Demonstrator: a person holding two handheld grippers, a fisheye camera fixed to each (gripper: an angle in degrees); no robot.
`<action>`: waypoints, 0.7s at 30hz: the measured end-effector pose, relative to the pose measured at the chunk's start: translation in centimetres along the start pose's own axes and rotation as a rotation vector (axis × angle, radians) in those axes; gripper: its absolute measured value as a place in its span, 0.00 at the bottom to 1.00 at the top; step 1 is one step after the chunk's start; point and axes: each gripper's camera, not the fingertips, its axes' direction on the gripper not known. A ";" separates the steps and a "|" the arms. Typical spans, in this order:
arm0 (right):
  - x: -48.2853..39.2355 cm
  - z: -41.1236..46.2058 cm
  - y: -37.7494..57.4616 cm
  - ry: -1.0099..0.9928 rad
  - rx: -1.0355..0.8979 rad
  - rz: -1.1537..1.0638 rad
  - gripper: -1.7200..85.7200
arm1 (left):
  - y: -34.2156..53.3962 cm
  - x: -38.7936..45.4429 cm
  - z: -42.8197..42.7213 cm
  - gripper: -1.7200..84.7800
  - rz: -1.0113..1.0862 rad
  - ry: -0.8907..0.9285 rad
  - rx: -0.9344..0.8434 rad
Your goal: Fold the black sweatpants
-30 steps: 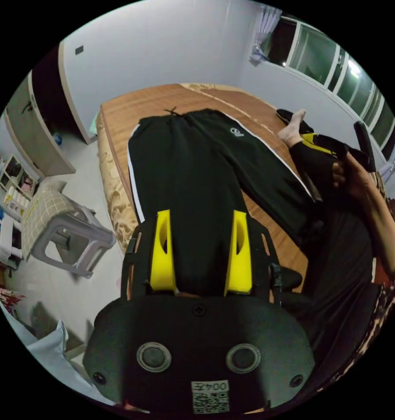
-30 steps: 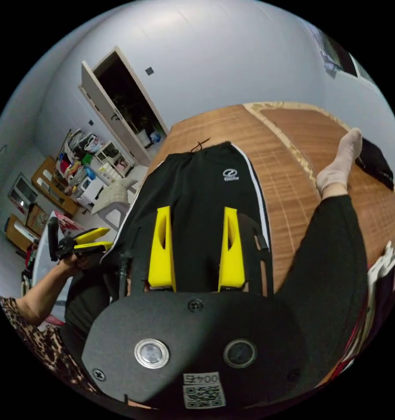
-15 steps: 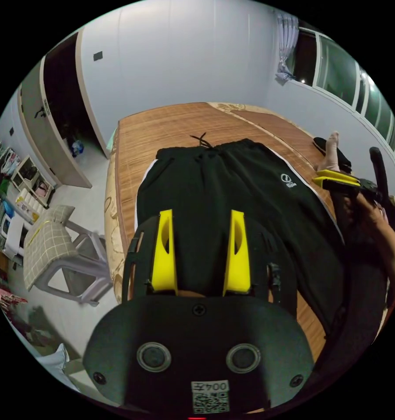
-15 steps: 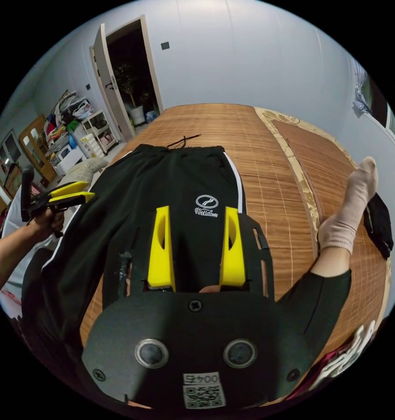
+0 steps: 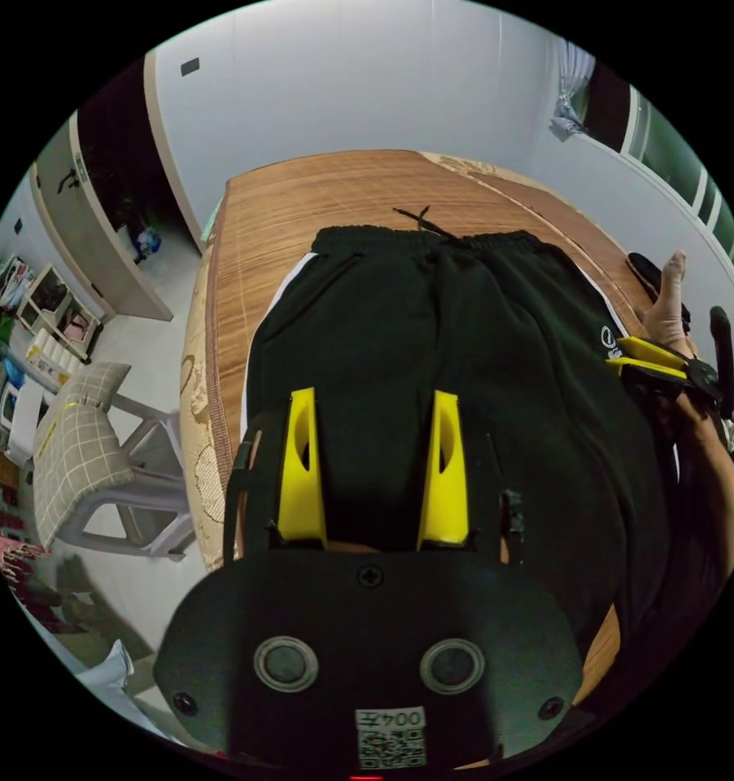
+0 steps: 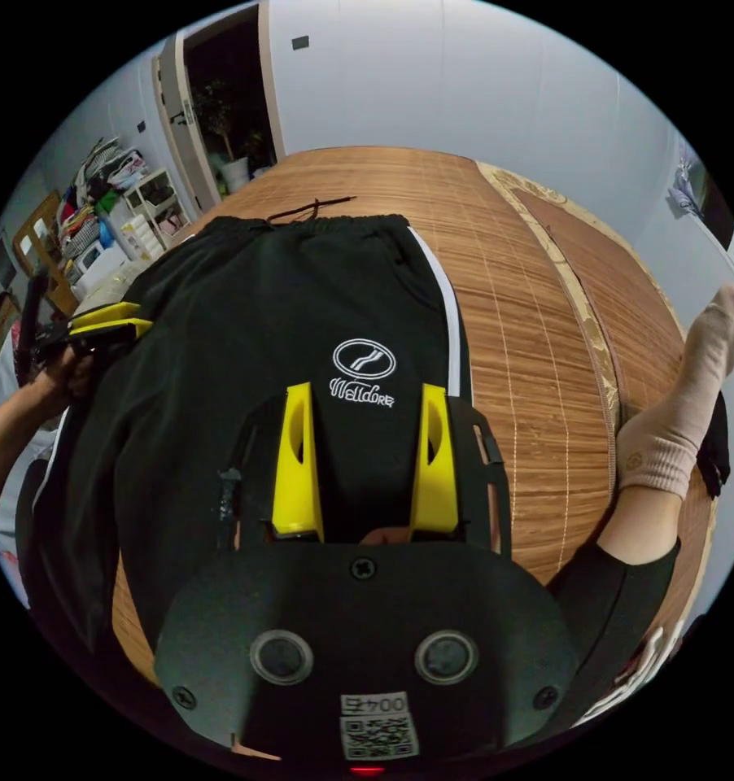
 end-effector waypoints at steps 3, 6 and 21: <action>0.0 0.8 -0.4 0.016 0.015 -0.006 0.23 | -2.3 0.0 -0.1 0.25 0.021 0.034 0.028; 0.4 1.5 -1.0 0.016 0.017 -0.003 0.23 | -5.9 0.2 -1.0 0.24 0.032 0.062 0.156; 1.8 4.8 -4.1 0.020 0.008 0.024 0.23 | -30.9 8.6 12.2 0.19 0.093 -0.021 -0.054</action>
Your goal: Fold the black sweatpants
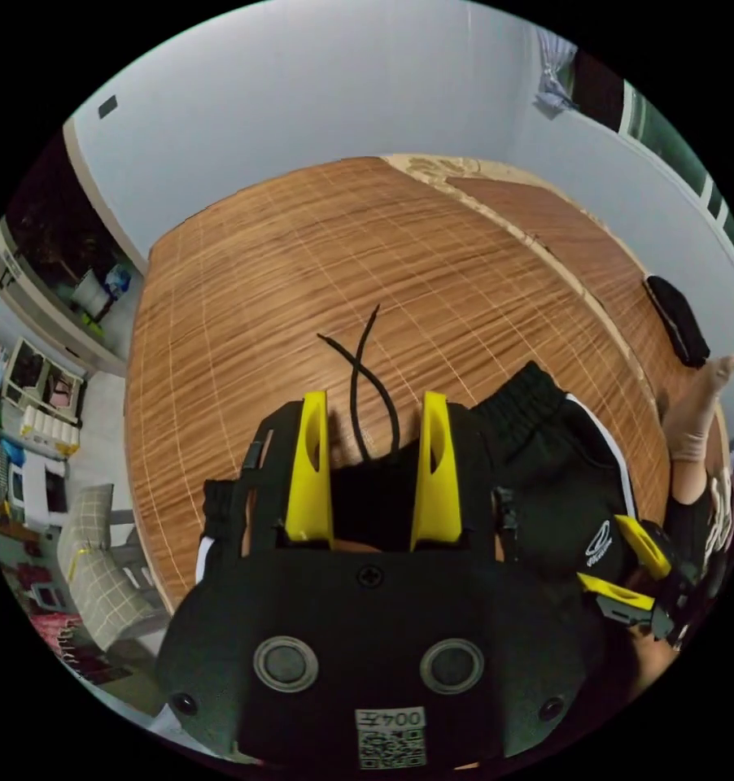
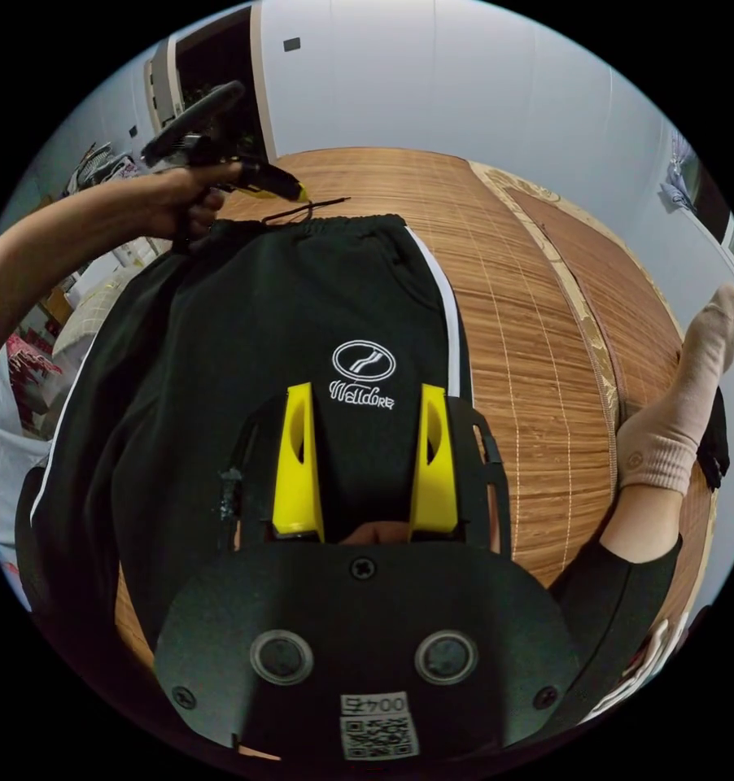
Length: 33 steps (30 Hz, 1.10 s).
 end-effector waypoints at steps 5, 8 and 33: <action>0.3 0.9 -0.8 0.004 -0.001 0.010 0.23 | -2.2 1.8 3.7 0.14 0.008 -0.082 -0.097; 0.6 1.3 -1.3 0.005 -0.002 0.022 0.23 | -2.1 1.1 4.4 0.08 -0.068 -0.058 -0.086; 1.4 4.0 -3.9 0.003 0.002 0.024 0.23 | 29.9 1.6 -9.4 0.15 0.134 0.036 0.285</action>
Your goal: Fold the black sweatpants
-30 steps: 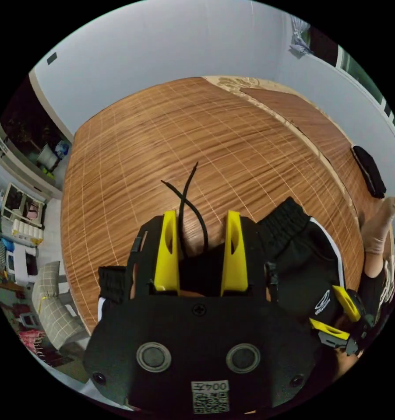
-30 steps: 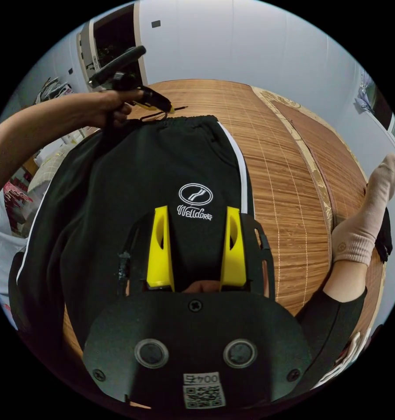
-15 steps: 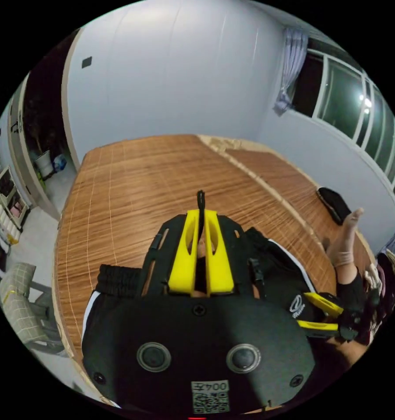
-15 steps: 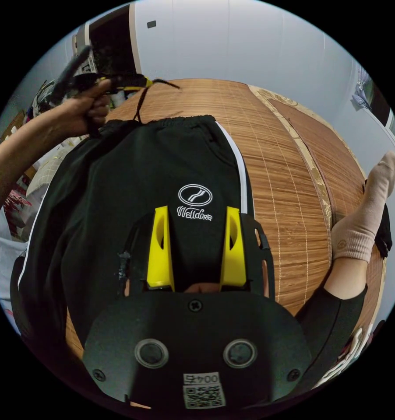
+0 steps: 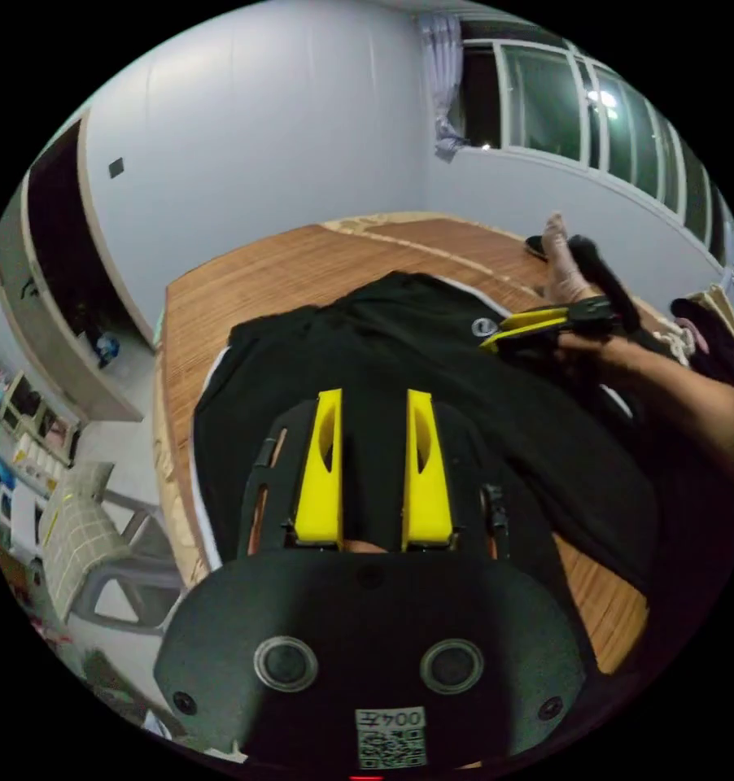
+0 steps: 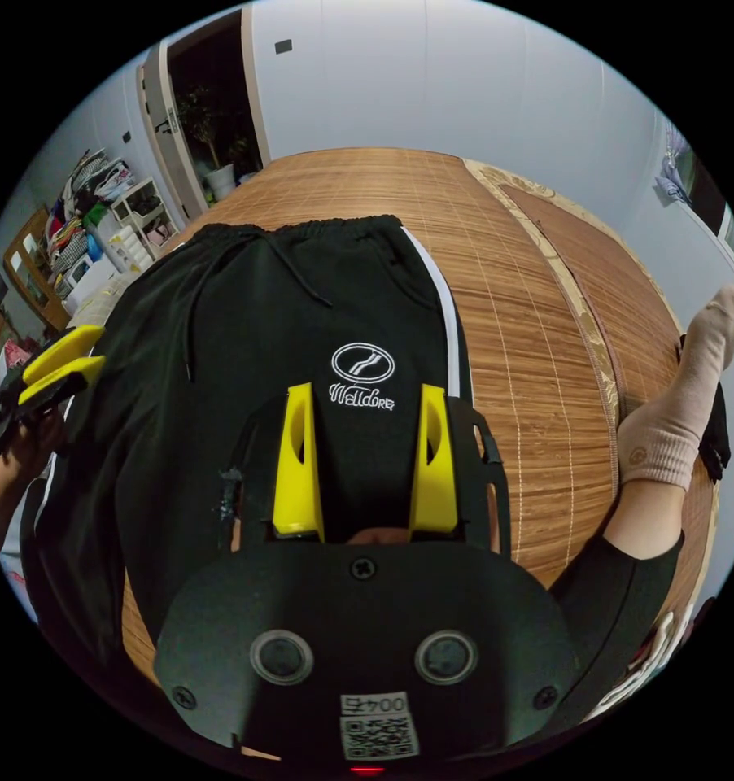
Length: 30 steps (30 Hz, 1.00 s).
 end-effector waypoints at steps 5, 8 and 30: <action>-0.2 0.3 -0.4 0.003 0.000 -0.002 0.23 | 2.1 -3.8 2.5 0.17 -0.101 -0.146 -0.155; -0.3 0.4 -0.5 0.006 0.001 -0.001 0.23 | 2.6 -4.0 3.5 0.17 -0.117 -0.145 -0.216; -4.5 -2.0 -2.3 -0.077 0.243 -0.121 0.13 | 8.7 -5.9 1.8 0.16 -0.179 -0.058 -0.186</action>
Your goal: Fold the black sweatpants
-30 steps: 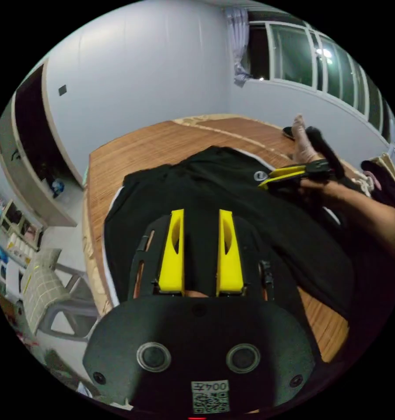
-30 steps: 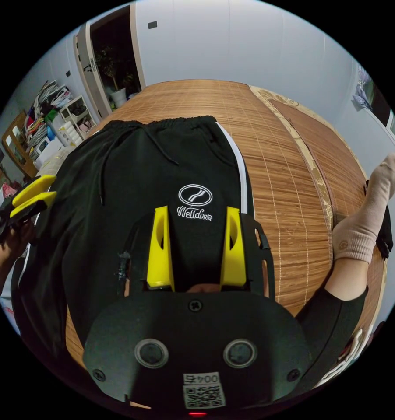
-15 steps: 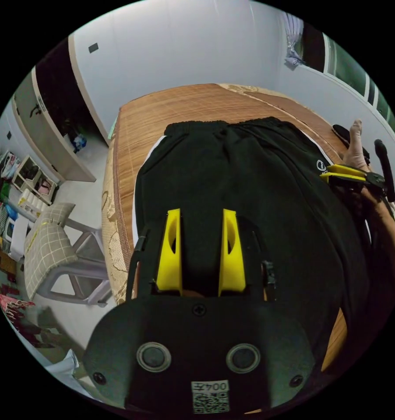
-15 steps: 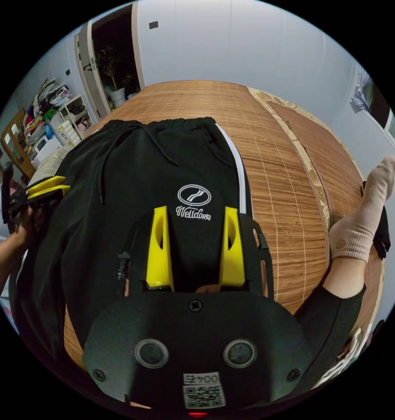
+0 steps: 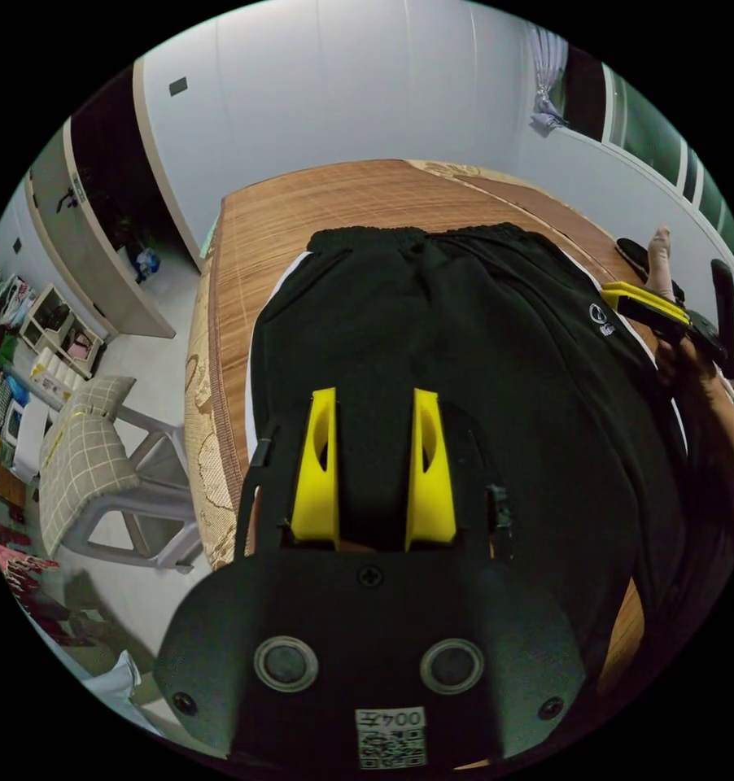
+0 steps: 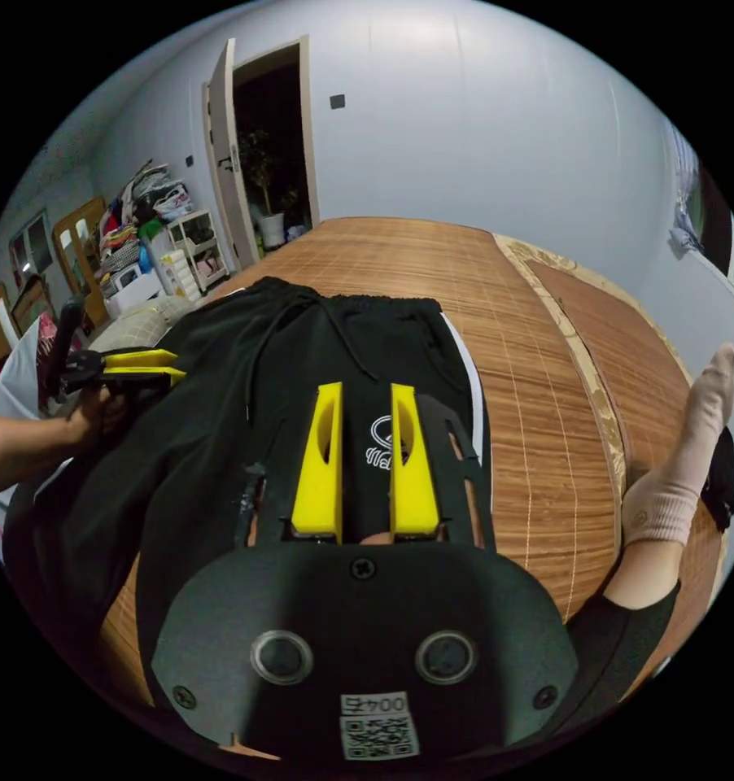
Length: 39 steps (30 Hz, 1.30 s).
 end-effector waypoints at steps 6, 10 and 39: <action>-0.9 4.0 -3.1 0.016 -0.097 -0.088 0.13 | 1.3 -0.4 -0.3 0.16 0.001 -0.003 -0.002; -1.2 6.2 -4.5 -0.017 -0.179 -0.101 0.10 | 2.1 -0.5 -0.4 0.16 0.005 -0.014 -0.003; -14.3 -1.2 -6.1 0.024 -0.020 -0.199 0.02 | 5.7 -1.9 -1.0 0.16 0.004 -0.014 -0.003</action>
